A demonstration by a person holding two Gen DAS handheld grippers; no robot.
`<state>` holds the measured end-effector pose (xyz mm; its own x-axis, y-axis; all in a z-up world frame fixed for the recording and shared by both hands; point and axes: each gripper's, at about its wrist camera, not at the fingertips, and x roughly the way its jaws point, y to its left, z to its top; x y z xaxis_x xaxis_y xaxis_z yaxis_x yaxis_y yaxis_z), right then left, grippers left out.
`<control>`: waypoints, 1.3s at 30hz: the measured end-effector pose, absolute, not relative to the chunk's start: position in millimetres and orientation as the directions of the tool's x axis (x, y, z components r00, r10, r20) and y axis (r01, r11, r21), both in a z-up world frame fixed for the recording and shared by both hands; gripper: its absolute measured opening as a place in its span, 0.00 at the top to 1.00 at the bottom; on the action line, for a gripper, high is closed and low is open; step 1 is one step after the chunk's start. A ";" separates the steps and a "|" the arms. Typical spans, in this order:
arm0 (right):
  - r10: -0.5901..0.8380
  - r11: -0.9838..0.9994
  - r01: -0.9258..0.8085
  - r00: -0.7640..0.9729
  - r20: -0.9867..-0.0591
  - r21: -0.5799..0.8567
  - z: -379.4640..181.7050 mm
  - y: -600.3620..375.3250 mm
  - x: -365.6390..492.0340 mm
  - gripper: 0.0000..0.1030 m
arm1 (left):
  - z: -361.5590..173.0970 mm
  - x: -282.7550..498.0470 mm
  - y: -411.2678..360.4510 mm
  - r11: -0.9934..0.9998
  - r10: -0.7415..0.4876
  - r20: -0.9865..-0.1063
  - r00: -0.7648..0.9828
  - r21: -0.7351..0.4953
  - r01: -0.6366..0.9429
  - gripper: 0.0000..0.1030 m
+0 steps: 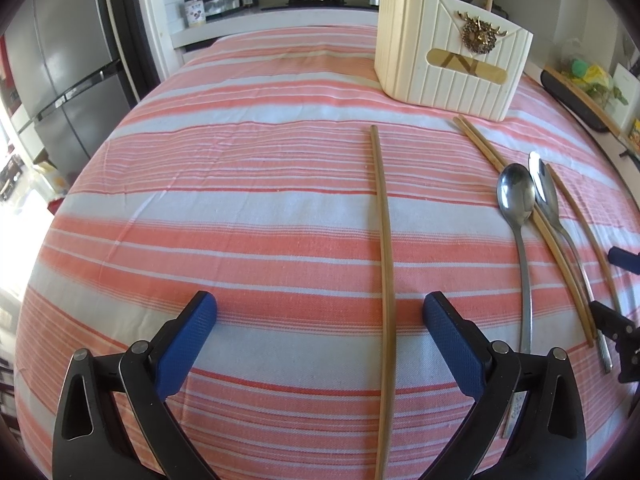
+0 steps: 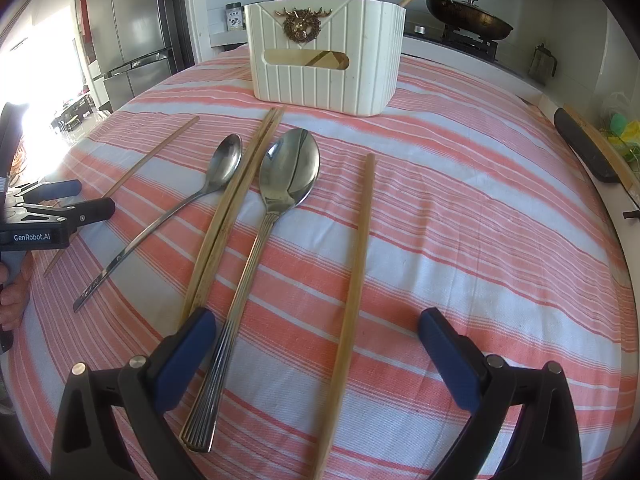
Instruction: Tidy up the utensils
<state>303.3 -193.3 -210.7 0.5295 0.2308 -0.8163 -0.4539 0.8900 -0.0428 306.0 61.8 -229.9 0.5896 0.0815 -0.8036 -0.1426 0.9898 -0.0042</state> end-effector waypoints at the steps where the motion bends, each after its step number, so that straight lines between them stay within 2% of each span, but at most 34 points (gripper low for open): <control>1: 0.231 0.890 -0.454 0.530 -0.816 -0.043 -210.7 -193.4 303.4 0.00 | -229.9 306.0 61.8 0.990 0.082 -0.804 0.589 -0.004 -0.143 0.01; 18: 0.231 0.890 -0.454 0.530 -0.816 -0.043 -211.2 -193.1 303.3 0.00 | -229.3 305.8 63.3 0.992 0.066 -0.808 0.585 -0.012 -0.129 0.01; 23: 0.230 0.890 -0.453 0.530 -0.816 -0.043 -211.4 -192.9 303.3 0.00 | -225.7 303.9 67.5 0.998 -0.011 -0.822 0.569 -0.048 -0.049 0.01; 28: 0.225 0.892 -0.450 0.531 -0.817 -0.046 -211.0 -192.6 304.5 0.00 | -212.8 314.9 82.6 0.982 -0.155 -0.825 0.544 -0.187 -0.003 0.01; 34: 0.208 0.890 -0.455 0.486 -0.849 -0.043 -207.0 -189.2 314.8 0.00 | -196.9 344.5 86.3 0.981 -0.186 -0.847 0.497 -0.189 0.046 0.02; 37: 0.156 0.911 -0.408 0.467 -0.870 -0.056 -198.5 -195.6 329.9 0.01 | -199.4 361.7 80.6 0.986 -0.168 -0.861 0.480 -0.151 0.074 0.04; 38: 0.146 0.917 -0.397 0.452 -0.880 -0.052 -196.8 -196.8 337.2 0.04 | -201.2 366.8 78.4 0.987 -0.162 -0.867 0.471 -0.139 0.083 0.07; 39: 0.145 0.919 -0.391 0.438 -0.887 -0.044 -195.2 -197.2 344.5 0.12 | -203.6 373.6 74.7 0.987 -0.158 -0.874 0.460 -0.129 0.093 0.09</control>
